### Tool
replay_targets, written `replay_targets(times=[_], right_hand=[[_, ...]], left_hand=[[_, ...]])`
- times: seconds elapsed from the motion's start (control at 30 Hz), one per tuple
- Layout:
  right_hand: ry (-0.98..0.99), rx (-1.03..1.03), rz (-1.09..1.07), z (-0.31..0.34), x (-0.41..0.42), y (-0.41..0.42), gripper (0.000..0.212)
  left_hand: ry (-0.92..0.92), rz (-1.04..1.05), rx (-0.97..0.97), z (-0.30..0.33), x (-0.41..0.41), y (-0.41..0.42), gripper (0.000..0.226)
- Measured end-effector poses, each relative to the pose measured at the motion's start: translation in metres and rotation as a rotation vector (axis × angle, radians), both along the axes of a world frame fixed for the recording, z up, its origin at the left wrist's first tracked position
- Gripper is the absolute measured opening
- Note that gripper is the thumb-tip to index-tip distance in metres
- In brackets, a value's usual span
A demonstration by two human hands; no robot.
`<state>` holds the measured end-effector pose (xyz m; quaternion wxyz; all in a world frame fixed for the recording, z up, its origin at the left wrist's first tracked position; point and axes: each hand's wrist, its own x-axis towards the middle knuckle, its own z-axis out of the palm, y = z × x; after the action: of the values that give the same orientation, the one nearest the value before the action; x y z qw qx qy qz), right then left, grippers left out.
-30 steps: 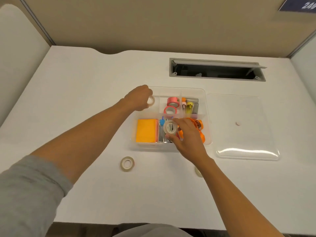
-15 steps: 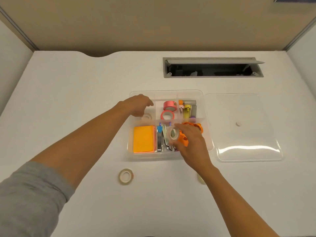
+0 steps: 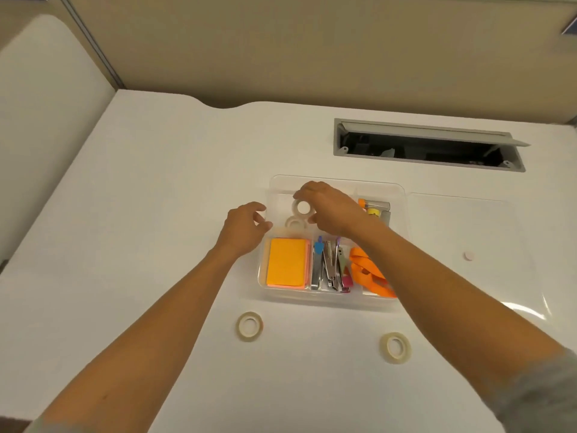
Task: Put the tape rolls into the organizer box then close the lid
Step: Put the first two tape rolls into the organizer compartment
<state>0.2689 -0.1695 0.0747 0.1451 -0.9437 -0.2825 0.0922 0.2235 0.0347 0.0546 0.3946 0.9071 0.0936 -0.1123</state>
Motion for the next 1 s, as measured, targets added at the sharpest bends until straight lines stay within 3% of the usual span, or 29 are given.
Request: replay_targets(times=[0.33, 0.47, 0.6, 0.9, 1.0], right_hand=[[0.168, -0.378, 0.266, -0.027, 0.04, 0.036, 0.042], [0.202, -0.388, 0.358, -0.034, 0.042, 0.041, 0.053], [0.188, -0.371, 0.436, -0.035, 0.047, 0.039, 0.039], [0.16, -0.336, 0.422, -0.039, 0.045, 0.036, 0.045], [0.107, -0.347, 0.442, -0.041, 0.043, 0.036, 0.038]], left_hand=[[0.063, 0.04, -0.065, 0.003, 0.002, 0.0, 0.044], [0.07, 0.028, -0.042, 0.0, 0.004, 0.0, 0.045], [0.078, 0.02, -0.028, -0.001, 0.006, 0.0, 0.045], [0.068, -0.001, -0.007, 0.0, 0.004, -0.004, 0.046], [0.07, -0.01, 0.002, 0.002, 0.004, -0.006, 0.047]])
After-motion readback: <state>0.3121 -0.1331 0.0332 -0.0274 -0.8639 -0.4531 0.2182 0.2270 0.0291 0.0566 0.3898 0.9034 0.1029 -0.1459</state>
